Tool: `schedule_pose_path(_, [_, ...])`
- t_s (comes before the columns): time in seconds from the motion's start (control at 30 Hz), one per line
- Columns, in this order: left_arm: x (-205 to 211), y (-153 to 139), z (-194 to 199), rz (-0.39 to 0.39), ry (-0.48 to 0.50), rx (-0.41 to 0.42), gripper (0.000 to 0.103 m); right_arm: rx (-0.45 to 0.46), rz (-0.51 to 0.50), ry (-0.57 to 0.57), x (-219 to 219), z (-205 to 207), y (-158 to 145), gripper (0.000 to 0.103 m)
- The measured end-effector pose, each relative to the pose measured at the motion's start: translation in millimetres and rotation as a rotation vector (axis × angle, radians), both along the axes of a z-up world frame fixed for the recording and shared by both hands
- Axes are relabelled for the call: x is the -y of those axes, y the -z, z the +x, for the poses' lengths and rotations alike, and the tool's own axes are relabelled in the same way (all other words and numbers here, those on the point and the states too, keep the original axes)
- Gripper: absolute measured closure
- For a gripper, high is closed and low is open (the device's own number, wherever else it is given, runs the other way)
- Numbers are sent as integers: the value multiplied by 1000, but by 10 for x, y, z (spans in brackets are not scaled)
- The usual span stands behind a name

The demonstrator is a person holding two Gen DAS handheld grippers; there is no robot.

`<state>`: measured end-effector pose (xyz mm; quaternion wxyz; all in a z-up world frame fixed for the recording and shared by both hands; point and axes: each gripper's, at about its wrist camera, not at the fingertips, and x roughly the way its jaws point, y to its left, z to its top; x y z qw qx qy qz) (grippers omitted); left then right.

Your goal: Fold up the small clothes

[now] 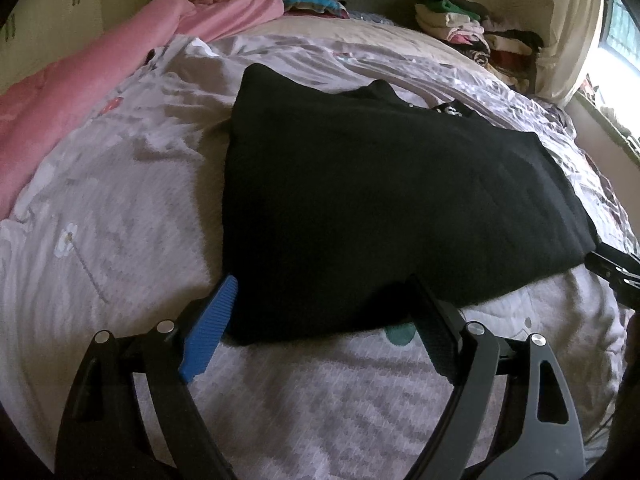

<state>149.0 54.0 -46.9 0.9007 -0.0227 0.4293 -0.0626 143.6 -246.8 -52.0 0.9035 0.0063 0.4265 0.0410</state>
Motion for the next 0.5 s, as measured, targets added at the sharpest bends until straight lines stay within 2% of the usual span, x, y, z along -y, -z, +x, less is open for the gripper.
schedule_pose_path(0.1, [-7, -15, -29, -5, -3, 2, 25, 11, 8, 9, 2, -41, -37, 17])
schedule_pose_path(0.2, [-17, -26, -50, -9, -8, 4, 19, 28, 9, 11, -7, -80, -72, 16])
schedule_pose_path(0.27, [-25, -34, -63, -14, -11, 6, 19, 39, 9, 8, -21, -107, -101, 8])
schedule_pose_path(0.4, [-56, -78, -100, -20, -22, 20, 10, 66, 5, -7, -82, -150, -170, 7])
schedule_pose_path(0.5, [-114, -107, -118, -19, -45, 30, 10, 86, -2, -35, -190, -179, -233, 6])
